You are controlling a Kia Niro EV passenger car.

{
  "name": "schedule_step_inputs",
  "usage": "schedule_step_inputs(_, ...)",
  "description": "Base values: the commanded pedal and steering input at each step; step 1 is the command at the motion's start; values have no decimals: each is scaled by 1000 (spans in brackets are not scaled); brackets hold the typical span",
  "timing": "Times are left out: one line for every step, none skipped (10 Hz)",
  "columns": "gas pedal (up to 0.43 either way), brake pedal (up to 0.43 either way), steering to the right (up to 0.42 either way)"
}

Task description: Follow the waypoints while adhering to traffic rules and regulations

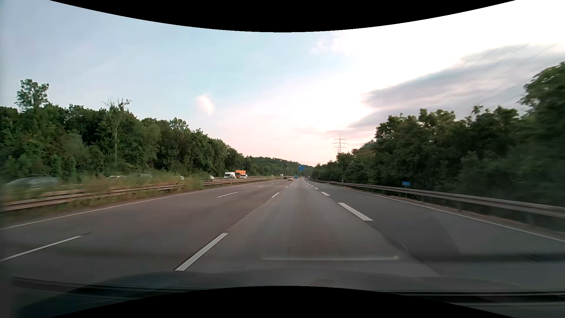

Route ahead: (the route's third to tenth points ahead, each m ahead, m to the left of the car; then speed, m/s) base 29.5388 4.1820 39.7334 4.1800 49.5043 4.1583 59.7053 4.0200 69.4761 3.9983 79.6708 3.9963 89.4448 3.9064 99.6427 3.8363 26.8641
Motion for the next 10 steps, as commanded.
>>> schedule_step_inputs(130,0,-1)
schedule_step_inputs(130,0,-1)
schedule_step_inputs(130,0,-1)
schedule_step_inputs(130,0,-1)
schedule_step_inputs(130,0,-2)
schedule_step_inputs(130,0,-2)
schedule_step_inputs(138,0,-2)
schedule_step_inputs(138,0,-2)
schedule_step_inputs(138,0,-2)
schedule_step_inputs(138,0,-2)
